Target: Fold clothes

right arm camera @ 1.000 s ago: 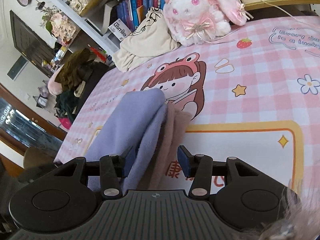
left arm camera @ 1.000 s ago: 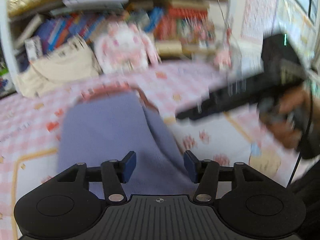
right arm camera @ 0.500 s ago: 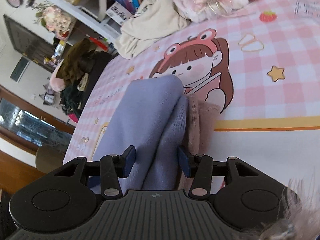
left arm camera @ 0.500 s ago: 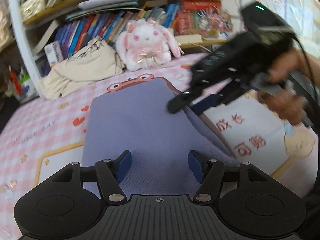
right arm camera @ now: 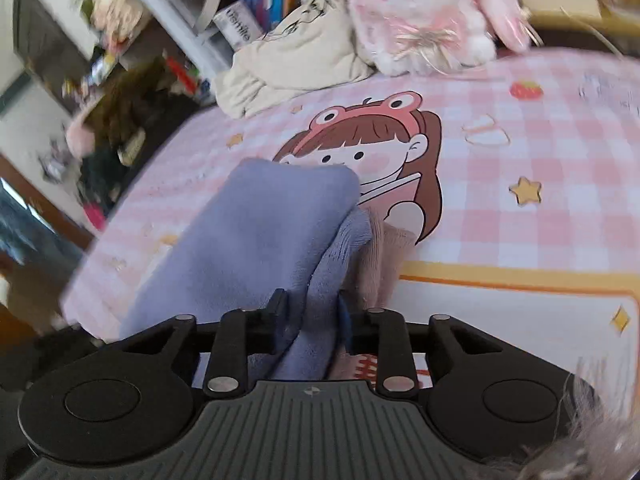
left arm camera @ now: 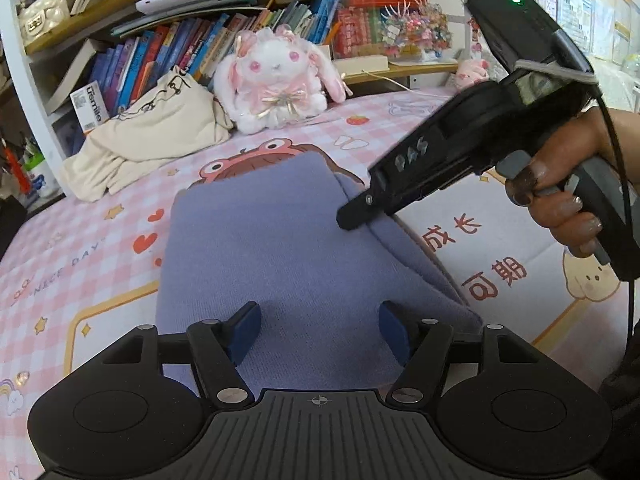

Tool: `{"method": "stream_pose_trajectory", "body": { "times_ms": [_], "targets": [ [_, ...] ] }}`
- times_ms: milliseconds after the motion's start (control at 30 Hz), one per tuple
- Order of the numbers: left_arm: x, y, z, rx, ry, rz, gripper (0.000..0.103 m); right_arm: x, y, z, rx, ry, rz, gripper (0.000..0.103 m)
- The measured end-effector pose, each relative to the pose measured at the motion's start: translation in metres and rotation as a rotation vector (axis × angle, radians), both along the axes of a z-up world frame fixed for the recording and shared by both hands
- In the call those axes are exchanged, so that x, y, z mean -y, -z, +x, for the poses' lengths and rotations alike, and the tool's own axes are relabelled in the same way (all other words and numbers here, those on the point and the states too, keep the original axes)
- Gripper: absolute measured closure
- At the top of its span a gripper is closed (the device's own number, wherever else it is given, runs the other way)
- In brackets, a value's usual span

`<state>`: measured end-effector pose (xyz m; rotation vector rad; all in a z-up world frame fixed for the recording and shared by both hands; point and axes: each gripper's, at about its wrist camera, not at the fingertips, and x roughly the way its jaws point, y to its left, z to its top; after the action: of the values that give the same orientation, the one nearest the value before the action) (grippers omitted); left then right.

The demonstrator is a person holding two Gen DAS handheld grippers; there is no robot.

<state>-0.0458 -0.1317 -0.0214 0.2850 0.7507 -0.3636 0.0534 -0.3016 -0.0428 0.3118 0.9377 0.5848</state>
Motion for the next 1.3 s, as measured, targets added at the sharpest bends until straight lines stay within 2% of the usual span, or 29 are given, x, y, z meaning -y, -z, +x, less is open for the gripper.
{"method": "stream_pose_trajectory", "body": {
  "times_ms": [133,233,300,333,400,433,500,533,633,767,900,1000,1067,1133,1200,1300],
  "targets": [
    [-0.014,-0.016,-0.003,0.053,-0.050,-0.061,0.036,0.010,-0.002,-0.007,-0.040,-0.034,0.070,0.057],
    [-0.028,-0.031,-0.003,0.103,-0.113,-0.129,0.035,0.011,-0.002,-0.012,-0.109,-0.049,0.121,0.055],
    [-0.039,-0.031,0.005,0.086,-0.163,-0.163,0.036,0.007,-0.001,-0.014,-0.137,-0.053,0.138,0.054],
    [-0.043,-0.029,0.009,0.073,-0.188,-0.169,0.036,0.002,-0.002,-0.016,-0.130,-0.061,0.124,0.062],
    [-0.045,-0.024,0.015,0.045,-0.211,-0.157,0.036,-0.005,-0.009,-0.019,-0.102,-0.090,0.094,0.084],
    [-0.046,-0.021,0.018,0.031,-0.220,-0.149,0.036,-0.007,-0.018,-0.025,-0.049,-0.110,0.086,0.087],
    [-0.045,-0.014,0.021,-0.009,-0.220,-0.125,0.036,-0.007,-0.037,-0.039,0.057,-0.154,0.090,0.088],
    [-0.045,-0.011,0.021,-0.013,-0.218,-0.117,0.036,-0.007,-0.042,-0.044,0.081,-0.167,0.088,0.089],
    [-0.039,-0.007,0.017,-0.005,-0.205,-0.086,0.036,-0.008,-0.022,-0.038,-0.035,-0.115,-0.006,0.089],
    [-0.028,-0.005,0.016,0.005,-0.178,-0.018,0.033,-0.001,-0.005,-0.032,-0.099,-0.079,0.027,0.089],
    [-0.032,-0.010,0.014,0.002,-0.192,-0.042,0.032,0.000,-0.002,-0.032,-0.103,-0.071,0.031,0.088],
    [-0.041,-0.018,0.015,0.010,-0.222,-0.074,0.026,0.005,-0.005,-0.036,-0.092,-0.053,0.038,0.082],
    [-0.049,-0.024,0.016,0.020,-0.247,-0.094,0.020,0.007,-0.013,-0.041,-0.052,-0.017,0.024,0.074],
    [-0.057,-0.030,0.017,0.029,-0.273,-0.114,0.015,0.010,-0.021,-0.045,-0.013,0.018,0.011,0.046],
    [-0.066,-0.035,0.018,0.039,-0.298,-0.134,0.009,0.014,-0.026,-0.047,0.003,0.047,0.007,0.042],
    [-0.079,-0.041,0.022,0.042,-0.345,-0.162,0.007,0.015,-0.021,-0.044,-0.059,0.069,0.028,0.037]
  ]
}}
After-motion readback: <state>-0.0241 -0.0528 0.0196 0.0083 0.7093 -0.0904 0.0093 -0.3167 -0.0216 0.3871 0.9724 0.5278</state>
